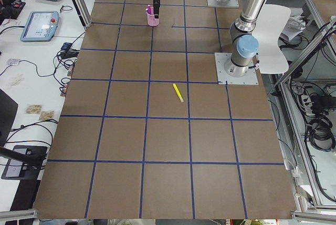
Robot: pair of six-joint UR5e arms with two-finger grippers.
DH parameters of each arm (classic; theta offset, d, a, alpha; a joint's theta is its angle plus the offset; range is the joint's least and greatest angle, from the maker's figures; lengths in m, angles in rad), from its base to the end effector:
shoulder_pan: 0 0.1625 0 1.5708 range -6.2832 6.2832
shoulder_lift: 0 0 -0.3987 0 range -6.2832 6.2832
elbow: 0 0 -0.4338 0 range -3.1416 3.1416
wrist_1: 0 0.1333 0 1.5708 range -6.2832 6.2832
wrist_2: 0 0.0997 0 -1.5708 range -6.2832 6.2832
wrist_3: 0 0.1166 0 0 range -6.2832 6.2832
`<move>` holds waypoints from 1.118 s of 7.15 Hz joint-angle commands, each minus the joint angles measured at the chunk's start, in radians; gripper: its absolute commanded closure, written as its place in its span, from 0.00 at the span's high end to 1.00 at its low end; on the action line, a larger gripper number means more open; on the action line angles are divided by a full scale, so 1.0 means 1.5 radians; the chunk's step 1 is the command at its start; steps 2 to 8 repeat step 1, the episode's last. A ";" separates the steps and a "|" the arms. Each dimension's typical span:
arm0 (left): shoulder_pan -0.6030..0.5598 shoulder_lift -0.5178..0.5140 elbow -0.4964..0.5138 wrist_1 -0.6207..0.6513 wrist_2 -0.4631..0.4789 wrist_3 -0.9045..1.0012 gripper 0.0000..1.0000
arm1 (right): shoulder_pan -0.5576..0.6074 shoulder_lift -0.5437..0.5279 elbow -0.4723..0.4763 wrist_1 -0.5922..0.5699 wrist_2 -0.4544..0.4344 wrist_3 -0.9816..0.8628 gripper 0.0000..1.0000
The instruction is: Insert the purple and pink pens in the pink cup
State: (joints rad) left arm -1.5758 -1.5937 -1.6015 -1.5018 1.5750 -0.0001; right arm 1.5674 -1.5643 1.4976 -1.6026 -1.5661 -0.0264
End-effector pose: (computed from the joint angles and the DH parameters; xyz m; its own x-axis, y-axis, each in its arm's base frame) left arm -0.1355 -0.5431 0.4228 -1.0000 0.0048 -0.0042 0.0049 0.9999 -0.0154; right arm 0.1320 -0.5466 0.4839 -0.9997 -0.0233 -0.0021 -0.0230 0.9949 -0.0984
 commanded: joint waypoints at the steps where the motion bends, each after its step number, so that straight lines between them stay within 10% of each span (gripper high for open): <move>1: -0.001 0.003 -0.001 -0.012 -0.002 0.002 1.00 | 0.001 0.018 -0.012 0.000 -0.001 0.001 1.00; 8: -0.001 0.003 -0.001 -0.012 -0.002 0.002 1.00 | 0.001 0.018 -0.012 0.000 -0.001 0.001 1.00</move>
